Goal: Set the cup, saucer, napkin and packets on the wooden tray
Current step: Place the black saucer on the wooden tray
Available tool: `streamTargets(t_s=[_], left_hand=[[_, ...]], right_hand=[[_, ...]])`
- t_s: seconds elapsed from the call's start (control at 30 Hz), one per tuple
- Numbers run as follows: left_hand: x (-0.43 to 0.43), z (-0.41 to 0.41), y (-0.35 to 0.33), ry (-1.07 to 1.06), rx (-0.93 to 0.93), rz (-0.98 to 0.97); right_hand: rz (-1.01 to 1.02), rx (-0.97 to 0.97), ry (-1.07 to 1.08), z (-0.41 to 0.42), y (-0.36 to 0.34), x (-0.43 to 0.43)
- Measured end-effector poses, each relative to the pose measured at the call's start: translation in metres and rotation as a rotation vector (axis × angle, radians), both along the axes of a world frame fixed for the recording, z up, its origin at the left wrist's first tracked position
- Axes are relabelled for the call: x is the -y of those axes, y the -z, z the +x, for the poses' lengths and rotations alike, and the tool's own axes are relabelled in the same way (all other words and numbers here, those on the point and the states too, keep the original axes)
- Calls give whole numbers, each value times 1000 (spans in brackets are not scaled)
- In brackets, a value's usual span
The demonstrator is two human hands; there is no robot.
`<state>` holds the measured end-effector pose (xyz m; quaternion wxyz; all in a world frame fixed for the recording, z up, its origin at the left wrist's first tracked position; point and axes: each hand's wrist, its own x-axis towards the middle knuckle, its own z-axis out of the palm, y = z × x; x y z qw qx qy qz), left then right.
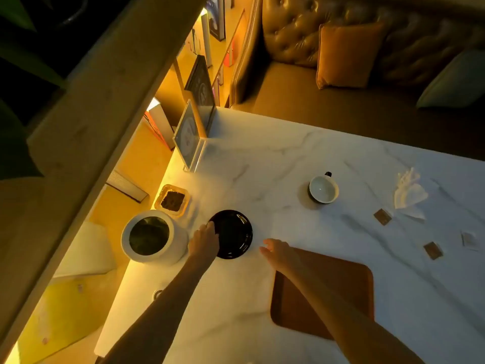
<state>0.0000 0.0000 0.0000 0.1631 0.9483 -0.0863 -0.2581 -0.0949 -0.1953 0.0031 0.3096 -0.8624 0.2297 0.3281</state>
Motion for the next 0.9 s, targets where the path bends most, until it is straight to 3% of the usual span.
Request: streamTargets(t_s=[0.1, 0.27, 0.47, 0.9], left_hand=[[-4, 11, 13, -133, -62, -58], [-6, 18, 34, -194, -117, -93], [-10, 25, 50, -290, -139, -149], [-9, 2, 46, -324, -264, -175]], right_hand=[[55, -37, 97, 18, 9, -10], [193, -40, 150, 36, 25, -22], [219, -53, 342, 46, 45, -27], [282, 36, 571, 16, 42, -4]])
